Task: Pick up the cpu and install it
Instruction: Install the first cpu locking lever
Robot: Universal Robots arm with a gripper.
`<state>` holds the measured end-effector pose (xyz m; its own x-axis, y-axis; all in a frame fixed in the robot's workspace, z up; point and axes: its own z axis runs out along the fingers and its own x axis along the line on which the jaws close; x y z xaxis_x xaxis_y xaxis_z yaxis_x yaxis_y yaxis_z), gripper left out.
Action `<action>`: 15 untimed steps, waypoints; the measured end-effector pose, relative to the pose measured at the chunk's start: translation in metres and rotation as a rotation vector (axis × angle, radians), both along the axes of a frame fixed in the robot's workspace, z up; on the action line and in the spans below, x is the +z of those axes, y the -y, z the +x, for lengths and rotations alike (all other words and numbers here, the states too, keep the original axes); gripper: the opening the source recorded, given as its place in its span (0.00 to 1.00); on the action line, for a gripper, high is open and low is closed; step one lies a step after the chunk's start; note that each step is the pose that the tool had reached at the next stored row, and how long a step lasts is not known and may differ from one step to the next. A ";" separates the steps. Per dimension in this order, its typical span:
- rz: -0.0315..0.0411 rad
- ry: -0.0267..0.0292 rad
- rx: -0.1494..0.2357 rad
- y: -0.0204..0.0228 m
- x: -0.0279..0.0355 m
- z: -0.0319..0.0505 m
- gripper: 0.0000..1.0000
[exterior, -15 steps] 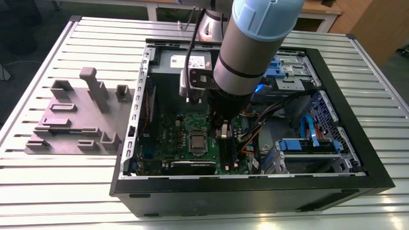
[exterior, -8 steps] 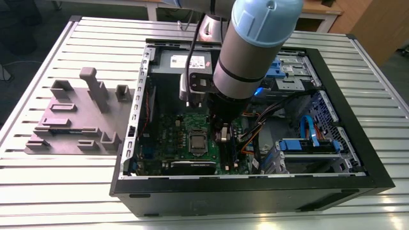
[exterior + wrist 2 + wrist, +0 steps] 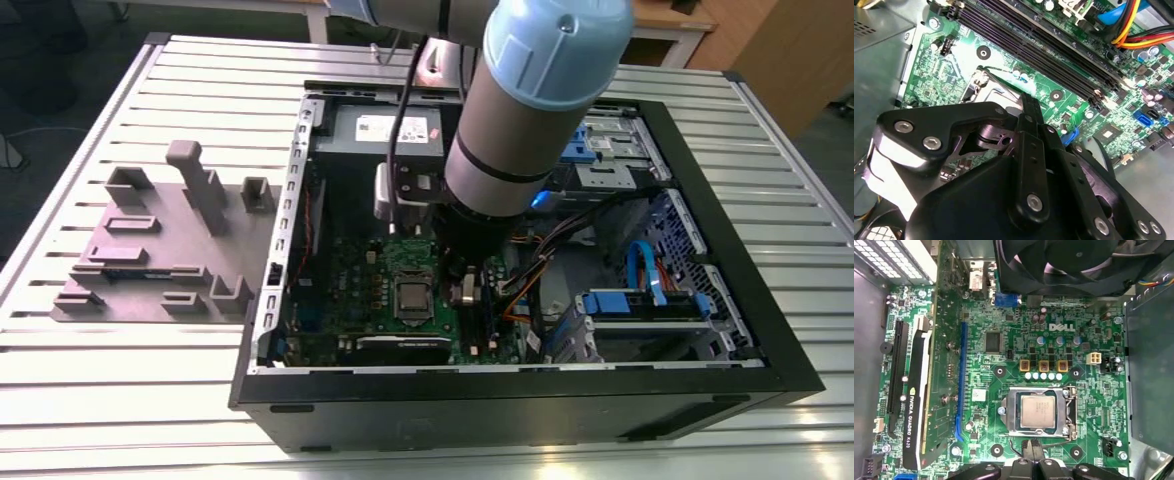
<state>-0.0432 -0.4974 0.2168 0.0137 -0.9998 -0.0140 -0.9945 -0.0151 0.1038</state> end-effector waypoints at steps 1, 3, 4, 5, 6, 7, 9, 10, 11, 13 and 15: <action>-0.0001 -0.0001 0.001 0.0002 -0.0004 0.0000 0.11; -0.0002 -0.0001 0.003 0.0004 -0.0016 0.0000 0.11; -0.0002 -0.0001 0.004 0.0005 -0.0025 0.0000 0.11; -0.0002 -0.0001 0.004 0.0005 -0.0037 0.0000 0.11; -0.0002 -0.0001 0.005 0.0006 -0.0049 0.0000 0.11; -0.0002 -0.0001 0.006 0.0008 -0.0060 0.0000 0.11; -0.0003 -0.0001 0.008 0.0014 -0.0078 0.0000 0.11; -0.0001 -0.0001 0.008 0.0018 -0.0086 0.0001 0.11; 0.0001 0.0000 0.009 0.0024 -0.0093 0.0001 0.11; 0.0002 0.0000 0.010 0.0038 -0.0104 0.0001 0.11; 0.0000 -0.0001 0.012 0.0054 -0.0113 0.0001 0.11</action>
